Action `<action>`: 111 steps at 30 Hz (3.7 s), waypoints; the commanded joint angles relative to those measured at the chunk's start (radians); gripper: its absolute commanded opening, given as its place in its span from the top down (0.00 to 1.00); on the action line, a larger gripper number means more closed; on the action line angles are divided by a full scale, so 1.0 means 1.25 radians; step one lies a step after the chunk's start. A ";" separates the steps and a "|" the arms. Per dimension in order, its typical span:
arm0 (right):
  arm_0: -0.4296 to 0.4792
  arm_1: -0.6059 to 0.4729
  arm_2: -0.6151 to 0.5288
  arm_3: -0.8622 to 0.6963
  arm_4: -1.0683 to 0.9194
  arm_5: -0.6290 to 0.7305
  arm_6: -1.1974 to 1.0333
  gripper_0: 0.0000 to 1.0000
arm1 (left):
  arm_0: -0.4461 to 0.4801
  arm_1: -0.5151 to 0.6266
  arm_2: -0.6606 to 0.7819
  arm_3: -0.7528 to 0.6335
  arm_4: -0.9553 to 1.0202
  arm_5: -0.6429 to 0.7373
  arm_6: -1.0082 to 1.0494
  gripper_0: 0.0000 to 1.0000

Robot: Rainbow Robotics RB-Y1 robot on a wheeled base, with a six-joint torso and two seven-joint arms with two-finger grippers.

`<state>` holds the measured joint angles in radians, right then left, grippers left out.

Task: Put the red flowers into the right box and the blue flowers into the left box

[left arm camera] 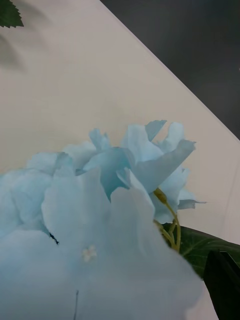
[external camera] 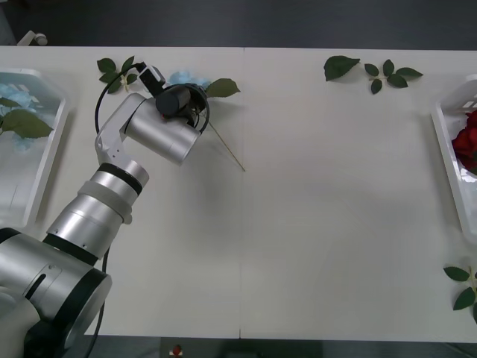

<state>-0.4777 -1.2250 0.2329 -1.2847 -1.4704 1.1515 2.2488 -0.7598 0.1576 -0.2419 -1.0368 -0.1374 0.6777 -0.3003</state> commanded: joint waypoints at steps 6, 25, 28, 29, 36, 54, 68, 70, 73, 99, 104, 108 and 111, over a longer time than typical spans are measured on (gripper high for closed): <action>-0.012 -0.023 -0.003 -0.203 -0.164 0.065 0.206 0.17 | -0.027 0.014 -0.045 0.053 0.003 -0.068 -0.003 0.00; -0.252 0.095 0.247 -0.323 -0.165 0.067 0.299 0.17 | -0.025 0.014 -0.062 0.067 0.007 -0.068 -0.003 1.00; -0.260 0.131 0.262 -0.309 -0.164 0.041 0.308 0.17 | -0.025 0.014 -0.063 0.067 0.017 -0.076 -0.003 1.00; -0.258 0.142 0.262 -0.304 -0.164 0.036 0.313 0.17 | -0.025 0.014 -0.063 0.066 0.029 -0.082 -0.003 1.00; -0.244 0.164 0.262 -0.279 -0.232 -0.030 0.365 0.17 | 0.041 0.054 -0.063 -0.087 0.159 -0.061 -0.019 1.00; -0.219 0.187 0.275 -0.223 -0.387 -0.065 0.365 0.17 | 0.112 0.312 0.033 -0.631 0.505 0.456 -0.361 1.00; -0.219 0.202 0.285 -0.223 -0.385 -0.076 0.365 0.17 | 0.115 0.519 0.382 -0.705 0.728 0.676 -0.827 1.00; -0.219 0.204 0.285 -0.223 -0.385 -0.076 0.365 0.17 | 0.117 0.540 0.411 -0.700 0.721 0.702 -0.859 1.00; -0.219 0.208 0.285 -0.224 -0.385 -0.076 0.365 0.17 | 0.118 0.582 0.467 -0.667 0.693 0.749 -0.921 1.00; -0.219 0.212 0.285 -0.225 -0.385 -0.078 0.365 0.17 | 0.596 0.686 0.597 -0.516 0.775 0.372 -1.150 1.00; -0.219 0.212 0.285 -0.225 -0.385 -0.078 0.365 0.17 | 0.620 0.686 0.505 -0.492 0.775 0.268 -1.139 1.00; -0.219 0.212 0.285 -0.225 -0.385 -0.078 0.365 0.17 | 0.619 0.685 0.439 -0.444 0.776 0.183 -1.134 1.00; -0.219 0.212 0.285 -0.225 -0.385 -0.078 0.365 0.17 | 0.619 0.685 0.408 -0.404 0.784 0.127 -1.132 1.00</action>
<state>-0.7406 -0.9621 0.6000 -1.5489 -1.9460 1.0620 2.6985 0.0253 0.9909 0.2670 -1.5732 0.8298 0.8827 -1.6988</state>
